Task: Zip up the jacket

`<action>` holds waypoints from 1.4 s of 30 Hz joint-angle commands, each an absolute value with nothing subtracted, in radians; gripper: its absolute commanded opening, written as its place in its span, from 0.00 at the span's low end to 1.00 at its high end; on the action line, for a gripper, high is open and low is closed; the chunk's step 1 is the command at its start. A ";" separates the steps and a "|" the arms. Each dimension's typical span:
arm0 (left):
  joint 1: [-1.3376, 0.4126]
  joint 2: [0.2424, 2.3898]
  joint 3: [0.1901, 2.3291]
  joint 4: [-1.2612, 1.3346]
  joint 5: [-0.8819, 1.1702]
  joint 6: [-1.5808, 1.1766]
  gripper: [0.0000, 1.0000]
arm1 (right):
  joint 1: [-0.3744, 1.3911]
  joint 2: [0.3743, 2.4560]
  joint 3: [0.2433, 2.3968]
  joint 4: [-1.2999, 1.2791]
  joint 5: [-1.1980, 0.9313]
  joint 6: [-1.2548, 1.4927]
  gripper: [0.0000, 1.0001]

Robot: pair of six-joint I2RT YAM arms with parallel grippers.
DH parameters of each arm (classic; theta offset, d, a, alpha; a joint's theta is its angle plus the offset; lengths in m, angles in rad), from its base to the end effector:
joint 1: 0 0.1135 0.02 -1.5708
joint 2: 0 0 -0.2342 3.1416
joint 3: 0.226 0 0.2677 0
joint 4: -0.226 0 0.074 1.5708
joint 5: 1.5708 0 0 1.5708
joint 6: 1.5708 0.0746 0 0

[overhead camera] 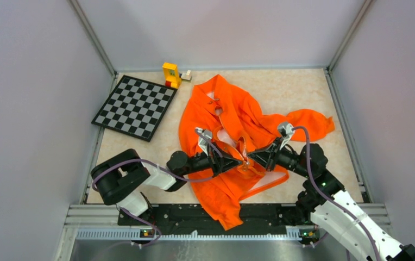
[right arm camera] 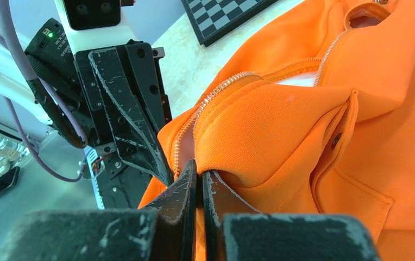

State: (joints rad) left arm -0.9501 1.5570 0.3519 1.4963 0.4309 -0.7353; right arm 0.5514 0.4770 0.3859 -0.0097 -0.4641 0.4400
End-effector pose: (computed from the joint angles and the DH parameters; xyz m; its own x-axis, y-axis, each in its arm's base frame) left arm 0.1502 -0.2637 0.1662 -0.5281 -0.3094 -0.7909 0.8327 -0.0062 -0.5536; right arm 0.1675 0.1422 0.2429 -0.4387 0.1774 -0.8810 -0.7305 0.5005 0.4645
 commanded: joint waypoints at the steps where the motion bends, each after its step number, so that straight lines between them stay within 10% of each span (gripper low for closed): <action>1: -0.950 1.548 0.372 1.697 0.413 -0.743 0.00 | 0.546 0.486 0.405 0.003 -0.455 0.440 0.00; 42: -0.996 1.482 0.429 1.401 0.300 -0.692 0.00 | 0.547 0.476 0.379 0.131 -0.358 0.566 0.00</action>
